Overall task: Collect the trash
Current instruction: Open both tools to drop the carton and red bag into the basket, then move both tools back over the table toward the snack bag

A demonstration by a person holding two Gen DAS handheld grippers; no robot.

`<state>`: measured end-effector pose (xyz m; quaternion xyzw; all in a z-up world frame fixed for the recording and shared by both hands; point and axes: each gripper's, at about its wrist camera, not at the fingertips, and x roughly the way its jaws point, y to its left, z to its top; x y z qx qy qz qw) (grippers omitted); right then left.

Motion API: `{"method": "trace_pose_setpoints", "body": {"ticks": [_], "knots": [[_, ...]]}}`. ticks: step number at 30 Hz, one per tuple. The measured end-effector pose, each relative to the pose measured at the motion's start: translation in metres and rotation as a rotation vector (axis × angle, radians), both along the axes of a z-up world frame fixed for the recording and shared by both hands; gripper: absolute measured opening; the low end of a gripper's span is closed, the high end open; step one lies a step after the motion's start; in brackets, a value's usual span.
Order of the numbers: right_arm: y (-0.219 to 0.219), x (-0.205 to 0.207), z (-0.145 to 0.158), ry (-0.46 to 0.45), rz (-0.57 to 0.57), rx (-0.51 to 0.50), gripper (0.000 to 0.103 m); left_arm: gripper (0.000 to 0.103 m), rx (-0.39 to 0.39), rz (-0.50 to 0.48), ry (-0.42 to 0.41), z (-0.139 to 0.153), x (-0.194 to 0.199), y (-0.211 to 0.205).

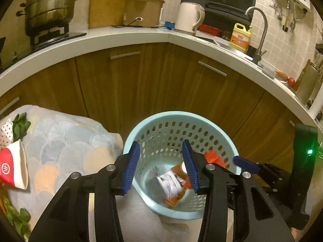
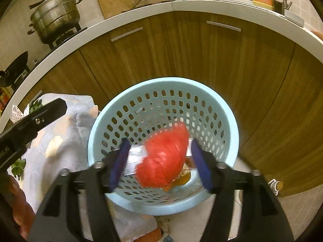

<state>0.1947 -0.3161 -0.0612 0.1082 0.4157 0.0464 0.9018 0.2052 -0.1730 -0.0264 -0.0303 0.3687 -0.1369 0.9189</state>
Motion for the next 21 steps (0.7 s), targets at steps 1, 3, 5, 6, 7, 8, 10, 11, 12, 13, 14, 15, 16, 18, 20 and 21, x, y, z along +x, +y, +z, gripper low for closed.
{"method": "trace_pose_setpoints", "body": {"ticks": [1, 3, 5, 6, 7, 8, 10, 11, 12, 13, 14, 15, 16, 18, 20, 21], "knots": [[-0.001, 0.0, 0.001, -0.003, 0.0, 0.0, 0.062, 0.042, 0.001, 0.001, 0.004, -0.001, 0.0, 0.001], [-0.003, -0.002, 0.001, -0.004, -0.007, 0.002, 0.062, 0.042, 0.005, 0.007, 0.003, -0.001, -0.001, 0.003], [-0.005, -0.002, 0.002, -0.006, -0.015, 0.008, 0.062, 0.042, 0.006, 0.009, -0.004, 0.001, -0.004, 0.004], [-0.006, -0.005, 0.003, -0.013, -0.019, 0.015, 0.062, 0.042, 0.006, 0.009, -0.01, 0.003, -0.007, 0.005], [-0.006, -0.007, 0.005, -0.018, -0.021, 0.02, 0.062, 0.042, 0.006, 0.009, -0.014, 0.005, -0.009, 0.007], [-0.007, -0.009, 0.006, -0.023, -0.021, 0.023, 0.062, 0.042, 0.003, 0.009, -0.017, 0.006, -0.011, 0.008], [-0.005, -0.014, 0.013, -0.037, -0.018, 0.028, 0.062, 0.042, -0.003, 0.012, -0.027, 0.011, -0.017, 0.013], [-0.003, -0.016, 0.016, -0.044, -0.014, 0.029, 0.062, 0.042, -0.005, 0.014, -0.031, 0.012, -0.02, 0.015], [0.0, -0.018, 0.021, -0.057, -0.007, 0.031, 0.062, 0.042, -0.008, 0.018, -0.039, 0.016, -0.024, 0.018], [0.003, -0.02, 0.025, -0.068, -0.001, 0.032, 0.062, 0.042, -0.011, 0.022, -0.044, 0.018, -0.027, 0.021], [0.008, -0.023, 0.031, -0.082, 0.006, 0.031, 0.062, 0.042, -0.014, 0.027, -0.05, 0.021, -0.03, 0.024], [0.012, -0.025, 0.036, -0.095, 0.014, 0.03, 0.062, 0.043, -0.018, 0.037, -0.058, 0.025, -0.034, 0.031], [0.02, -0.03, 0.043, -0.116, 0.03, 0.03, 0.062, 0.044, -0.022, 0.044, -0.064, 0.028, -0.038, 0.035], [0.03, -0.035, 0.053, -0.144, 0.055, 0.029, 0.062, 0.045, -0.037, 0.065, -0.077, 0.038, -0.046, 0.049], [0.045, -0.042, 0.063, -0.175, 0.088, 0.026, 0.062, 0.045, -0.049, 0.086, -0.092, 0.045, -0.055, 0.062], [0.055, -0.046, 0.069, -0.191, 0.113, 0.026, 0.062, 0.045, -0.055, 0.103, -0.107, 0.052, -0.062, 0.073]]}}
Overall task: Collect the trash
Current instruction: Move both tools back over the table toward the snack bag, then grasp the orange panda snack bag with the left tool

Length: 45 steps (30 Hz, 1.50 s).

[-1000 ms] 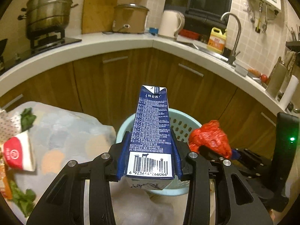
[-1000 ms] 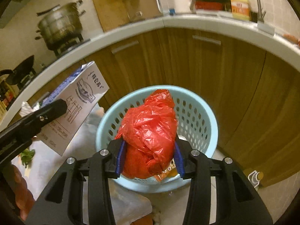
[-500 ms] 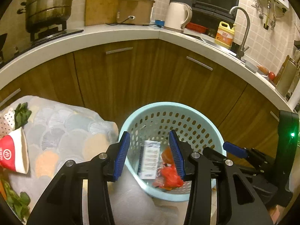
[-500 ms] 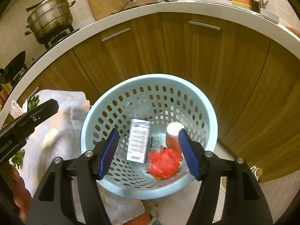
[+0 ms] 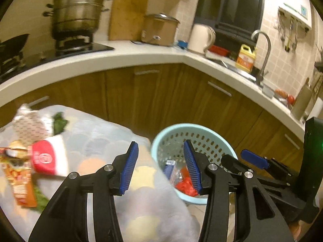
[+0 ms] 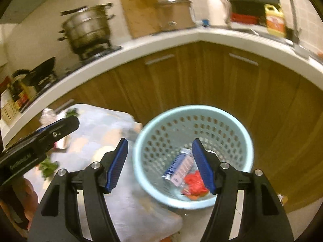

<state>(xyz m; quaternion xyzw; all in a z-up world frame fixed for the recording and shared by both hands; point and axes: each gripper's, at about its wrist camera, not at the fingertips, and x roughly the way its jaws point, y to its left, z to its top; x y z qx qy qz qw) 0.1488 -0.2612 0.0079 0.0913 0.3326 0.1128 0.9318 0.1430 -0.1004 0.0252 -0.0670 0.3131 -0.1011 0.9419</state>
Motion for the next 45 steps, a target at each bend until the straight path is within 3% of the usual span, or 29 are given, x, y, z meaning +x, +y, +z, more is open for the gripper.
{"method": "trace_pose_setpoints", "body": {"ticks": [13, 19, 23, 29, 31, 39, 43, 45], "knots": [[0.126, -0.024, 0.008, -0.049, 0.238, -0.088, 0.062, 0.048, -0.023, 0.193, -0.115, 0.039, -0.071, 0.122], [0.176, -0.029, 0.001, -0.046, 0.316, -0.108, 0.062, 0.048, -0.047, 0.283, -0.1, 0.031, -0.095, 0.194], [0.2, -0.031, -0.01, -0.066, 0.355, -0.109, 0.062, 0.048, -0.043, 0.277, -0.041, 0.016, -0.094, 0.231], [0.224, -0.027, -0.023, -0.046, 0.379, -0.121, 0.062, 0.054, -0.001, 0.24, 0.007, -0.006, -0.075, 0.244], [0.227, -0.025, -0.03, -0.034, 0.374, -0.141, 0.062, 0.062, 0.023, 0.226, 0.016, -0.01, -0.066, 0.242], [0.222, -0.02, -0.034, -0.011, 0.379, -0.111, 0.062, 0.062, 0.085, 0.177, 0.051, -0.03, -0.023, 0.237], [0.225, -0.024, -0.033, -0.03, 0.384, -0.13, 0.062, 0.057, 0.088, 0.134, 0.065, -0.038, -0.017, 0.229], [0.225, -0.024, -0.033, -0.032, 0.384, -0.135, 0.062, 0.044, 0.087, 0.117, 0.076, -0.04, -0.019, 0.226]]}}
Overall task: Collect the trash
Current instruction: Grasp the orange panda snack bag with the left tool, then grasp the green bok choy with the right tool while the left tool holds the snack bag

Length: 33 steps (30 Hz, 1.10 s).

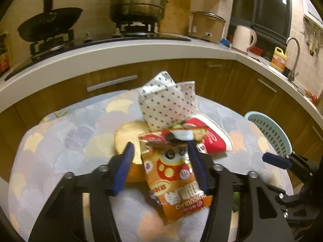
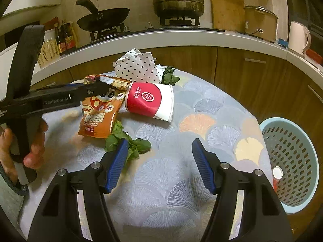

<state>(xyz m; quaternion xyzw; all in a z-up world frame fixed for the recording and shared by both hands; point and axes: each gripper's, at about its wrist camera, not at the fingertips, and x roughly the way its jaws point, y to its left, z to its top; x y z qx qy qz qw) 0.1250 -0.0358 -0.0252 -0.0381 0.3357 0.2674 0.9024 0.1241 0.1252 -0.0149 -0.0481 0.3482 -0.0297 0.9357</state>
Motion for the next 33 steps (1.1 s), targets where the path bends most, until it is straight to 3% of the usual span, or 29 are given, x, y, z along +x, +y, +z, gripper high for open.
{"method": "trace_pose_setpoints", "body": {"ticks": [5, 7, 10, 13, 20, 27, 33], "knots": [[-0.002, 0.002, 0.0, 0.008, -0.001, 0.011, 0.062, 0.026, -0.033, -0.041, 0.01, 0.0, -0.01, -0.003], [-0.002, 0.002, 0.0, 0.007, -0.005, 0.01, 0.062, 0.009, -0.048, -0.049, 0.009, 0.001, -0.015, -0.003], [-0.001, 0.0, 0.0, 0.004, -0.006, 0.007, 0.062, 0.001, -0.068, -0.052, 0.006, 0.002, -0.021, -0.004], [-0.002, 0.0, 0.001, -0.002, -0.003, 0.01, 0.062, 0.0, -0.073, -0.025, -0.009, 0.004, -0.032, -0.003], [0.003, -0.005, 0.003, -0.003, 0.051, 0.012, 0.062, 0.0, -0.181, 0.067, -0.11, 0.025, -0.08, 0.023], [0.037, 0.0, 0.002, 0.063, 0.136, -0.003, 0.065, 0.0, -0.193, 0.148, -0.117, 0.022, -0.106, 0.048], [0.068, 0.012, -0.009, 0.087, 0.156, -0.102, 0.065, 0.0, -0.212, 0.167, -0.121, 0.018, -0.113, 0.057]]}}
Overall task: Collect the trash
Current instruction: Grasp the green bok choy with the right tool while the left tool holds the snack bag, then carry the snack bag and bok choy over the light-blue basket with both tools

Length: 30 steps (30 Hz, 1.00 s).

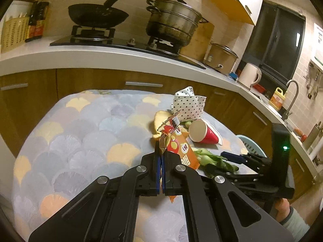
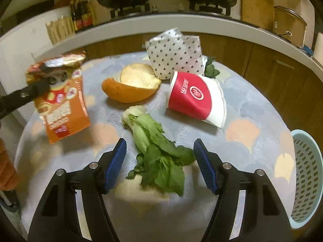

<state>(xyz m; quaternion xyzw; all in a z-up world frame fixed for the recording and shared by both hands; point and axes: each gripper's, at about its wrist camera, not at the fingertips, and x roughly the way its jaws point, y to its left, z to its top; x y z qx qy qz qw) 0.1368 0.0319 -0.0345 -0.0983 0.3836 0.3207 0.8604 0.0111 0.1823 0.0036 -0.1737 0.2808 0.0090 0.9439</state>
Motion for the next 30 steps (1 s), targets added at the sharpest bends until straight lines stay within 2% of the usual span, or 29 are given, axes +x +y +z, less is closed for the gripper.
{"method": "trace_pose_setpoints", "body": {"ticks": [5, 7, 9, 10, 12, 16, 21, 27, 30], "knots": [[0.014, 0.009, -0.006, 0.007, 0.01, -0.053, 0.065, 0.0, -0.02, 0.003, 0.004, -0.005, 0.0, 0.003], [0.018, 0.01, -0.008, 0.017, 0.02, -0.066, 0.042, 0.0, -0.022, -0.001, 0.005, -0.006, 0.001, 0.002], [0.019, 0.006, -0.008, 0.013, 0.037, -0.064, 0.031, 0.0, -0.021, -0.005, 0.005, -0.006, 0.001, 0.0], [0.018, 0.003, -0.007, 0.008, 0.035, -0.061, 0.03, 0.0, -0.02, -0.007, 0.005, -0.005, 0.001, -0.001], [0.014, -0.001, -0.006, 0.005, 0.017, -0.051, 0.028, 0.0, -0.013, -0.011, 0.004, -0.004, 0.0, -0.004], [-0.009, -0.009, 0.004, 0.037, -0.008, 0.055, 0.028, 0.0, -0.007, -0.034, -0.004, 0.002, -0.001, -0.014], [-0.042, -0.022, 0.027, 0.009, -0.058, 0.137, 0.028, 0.0, 0.005, -0.075, -0.02, 0.012, 0.003, -0.036], [-0.097, -0.02, 0.05, -0.037, -0.178, 0.192, 0.028, 0.0, 0.019, -0.157, -0.036, 0.021, 0.018, -0.078], [-0.12, -0.021, 0.056, -0.093, -0.253, 0.156, 0.028, 0.0, 0.041, -0.2, -0.033, 0.025, 0.028, -0.102]]}}
